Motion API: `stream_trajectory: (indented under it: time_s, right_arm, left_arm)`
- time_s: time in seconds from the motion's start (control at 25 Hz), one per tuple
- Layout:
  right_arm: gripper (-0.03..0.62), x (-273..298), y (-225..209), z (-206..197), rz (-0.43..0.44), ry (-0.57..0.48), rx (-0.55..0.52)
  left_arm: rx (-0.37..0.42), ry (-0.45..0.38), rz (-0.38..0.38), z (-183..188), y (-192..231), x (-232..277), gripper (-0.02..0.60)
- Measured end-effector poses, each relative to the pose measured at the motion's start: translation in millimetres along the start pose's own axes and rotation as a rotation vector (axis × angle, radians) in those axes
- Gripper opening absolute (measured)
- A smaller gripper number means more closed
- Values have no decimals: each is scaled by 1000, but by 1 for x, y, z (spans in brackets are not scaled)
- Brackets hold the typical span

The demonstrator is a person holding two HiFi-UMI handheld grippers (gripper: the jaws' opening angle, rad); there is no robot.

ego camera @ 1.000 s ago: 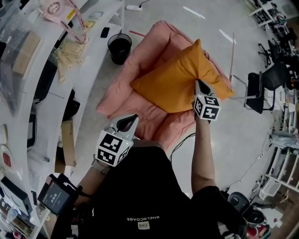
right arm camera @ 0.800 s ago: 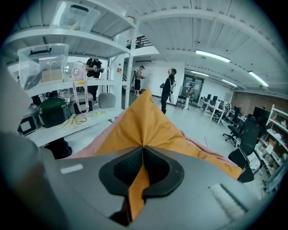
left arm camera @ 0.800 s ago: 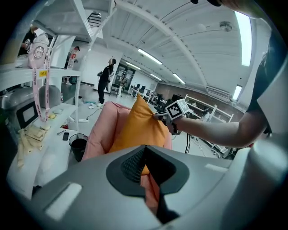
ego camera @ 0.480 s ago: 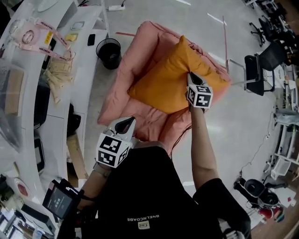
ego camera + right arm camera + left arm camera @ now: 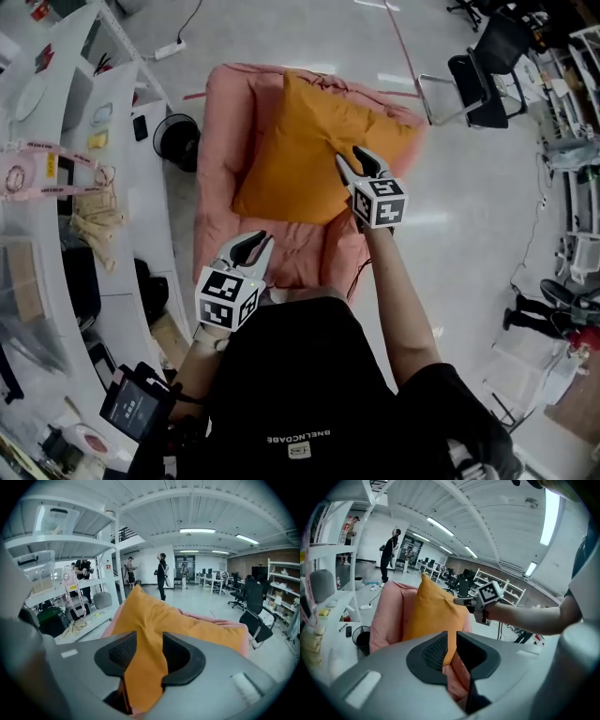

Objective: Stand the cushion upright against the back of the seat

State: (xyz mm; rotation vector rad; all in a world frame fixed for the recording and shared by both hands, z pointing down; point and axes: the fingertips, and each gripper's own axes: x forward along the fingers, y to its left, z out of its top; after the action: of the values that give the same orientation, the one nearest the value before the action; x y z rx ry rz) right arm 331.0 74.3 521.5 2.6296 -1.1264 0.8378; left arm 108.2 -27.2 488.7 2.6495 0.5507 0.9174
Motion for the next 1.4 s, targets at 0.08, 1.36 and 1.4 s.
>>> stream_trajectory:
  time_s: [0.08, 1.36, 1.4]
  right_arm:
    - [176, -26, -8, -11, -28, -14, 56]
    - [169, -284, -5, -162, -534, 17, 455]
    - [169, -287, -4, -163, -540, 18, 462]
  left_arm:
    - [44, 17, -22, 8, 3, 15, 99]
    - [250, 126, 70, 89, 121, 218, 383]
    - [252, 121, 57, 89, 119, 219, 372]
